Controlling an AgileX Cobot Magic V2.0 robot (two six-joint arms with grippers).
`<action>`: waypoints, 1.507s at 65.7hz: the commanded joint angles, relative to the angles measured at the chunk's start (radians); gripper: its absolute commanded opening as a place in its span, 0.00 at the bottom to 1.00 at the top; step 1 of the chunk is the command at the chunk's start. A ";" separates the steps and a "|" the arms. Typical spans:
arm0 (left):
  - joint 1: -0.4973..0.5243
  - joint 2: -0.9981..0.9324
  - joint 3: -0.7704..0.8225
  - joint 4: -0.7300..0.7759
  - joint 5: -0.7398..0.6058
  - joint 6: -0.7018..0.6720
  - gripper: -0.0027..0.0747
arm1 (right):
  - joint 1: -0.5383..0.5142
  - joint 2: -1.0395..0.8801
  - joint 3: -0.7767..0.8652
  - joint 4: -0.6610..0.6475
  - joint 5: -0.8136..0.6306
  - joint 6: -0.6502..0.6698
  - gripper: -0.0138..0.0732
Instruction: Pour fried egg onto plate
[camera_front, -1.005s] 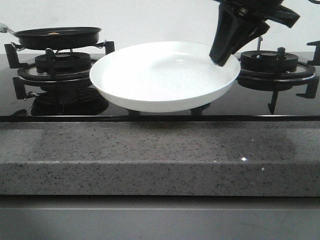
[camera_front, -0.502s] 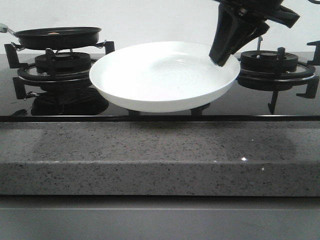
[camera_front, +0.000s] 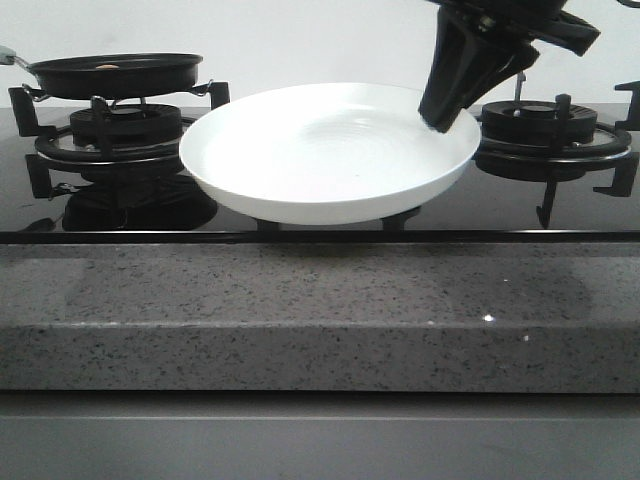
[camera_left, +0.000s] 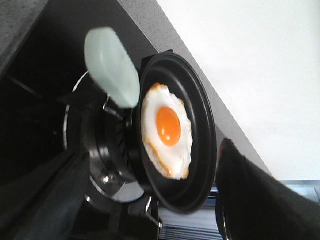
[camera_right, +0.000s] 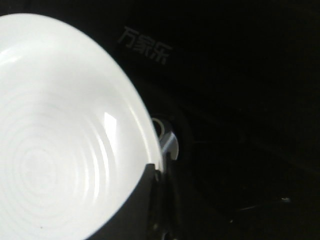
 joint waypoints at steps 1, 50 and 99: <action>0.002 0.032 -0.097 -0.071 0.043 0.007 0.70 | -0.001 -0.051 -0.022 0.033 -0.036 -0.008 0.08; 0.000 0.192 -0.226 -0.112 0.049 0.001 0.54 | -0.001 -0.051 -0.022 0.033 -0.036 -0.008 0.08; -0.031 0.223 -0.226 -0.139 0.027 0.001 0.53 | -0.001 -0.051 -0.022 0.033 -0.036 -0.008 0.08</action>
